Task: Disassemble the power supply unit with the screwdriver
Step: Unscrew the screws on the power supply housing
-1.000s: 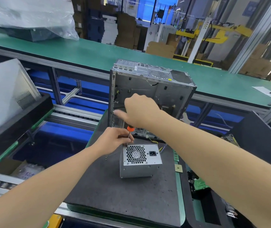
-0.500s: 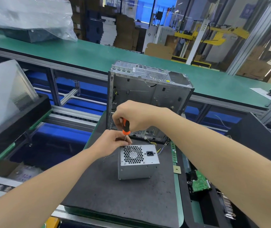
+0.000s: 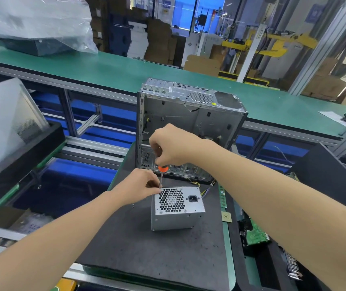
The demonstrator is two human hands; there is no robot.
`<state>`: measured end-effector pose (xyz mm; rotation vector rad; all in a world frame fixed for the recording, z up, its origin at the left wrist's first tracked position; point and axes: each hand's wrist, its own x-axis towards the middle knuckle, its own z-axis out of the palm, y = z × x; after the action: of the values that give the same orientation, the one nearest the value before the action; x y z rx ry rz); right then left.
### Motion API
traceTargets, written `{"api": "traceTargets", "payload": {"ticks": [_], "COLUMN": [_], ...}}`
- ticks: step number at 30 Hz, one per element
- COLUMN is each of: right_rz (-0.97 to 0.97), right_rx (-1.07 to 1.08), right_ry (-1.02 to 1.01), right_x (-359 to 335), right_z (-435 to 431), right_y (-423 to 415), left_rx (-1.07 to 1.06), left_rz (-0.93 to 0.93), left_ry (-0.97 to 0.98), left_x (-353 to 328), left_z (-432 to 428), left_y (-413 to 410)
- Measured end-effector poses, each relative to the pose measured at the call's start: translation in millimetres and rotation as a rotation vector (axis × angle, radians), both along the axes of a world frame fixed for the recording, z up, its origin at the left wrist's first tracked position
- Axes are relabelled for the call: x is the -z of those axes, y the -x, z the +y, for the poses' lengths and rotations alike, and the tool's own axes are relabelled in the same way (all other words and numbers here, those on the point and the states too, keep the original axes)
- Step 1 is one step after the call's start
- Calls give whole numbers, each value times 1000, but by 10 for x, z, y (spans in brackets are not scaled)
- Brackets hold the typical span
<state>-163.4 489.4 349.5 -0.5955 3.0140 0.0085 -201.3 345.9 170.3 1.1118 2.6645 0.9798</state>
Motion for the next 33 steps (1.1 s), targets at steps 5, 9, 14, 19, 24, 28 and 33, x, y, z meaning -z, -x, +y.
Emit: {"api": "traceTargets", "payload": {"ticks": [5, 9, 14, 19, 24, 28, 33], "right_rz": [-63, -54, -69, -52, -33, 12, 86], "right_rx": [-12, 17, 30, 47, 78, 106, 128], "right_ry": [11, 37, 59, 53, 54, 87, 191], "right_x": [-113, -116, -146, -186, -234, -260, -170], "right_z": [-2, 6, 8, -9, 11, 44, 19], "right_y": [-27, -42, -66, -83, -92, -95, -62], "left_rx": [64, 82, 70, 210, 127, -29, -244], "left_rz": [60, 41, 106, 428, 454, 51, -40], "left_ry": [119, 231, 417, 714, 777, 404, 227], "left_x": [-9, 22, 62, 81, 94, 54, 167], "left_z": [50, 72, 123, 107, 199, 241, -153], "left_y": [26, 22, -2, 18, -1, 65, 203]}}
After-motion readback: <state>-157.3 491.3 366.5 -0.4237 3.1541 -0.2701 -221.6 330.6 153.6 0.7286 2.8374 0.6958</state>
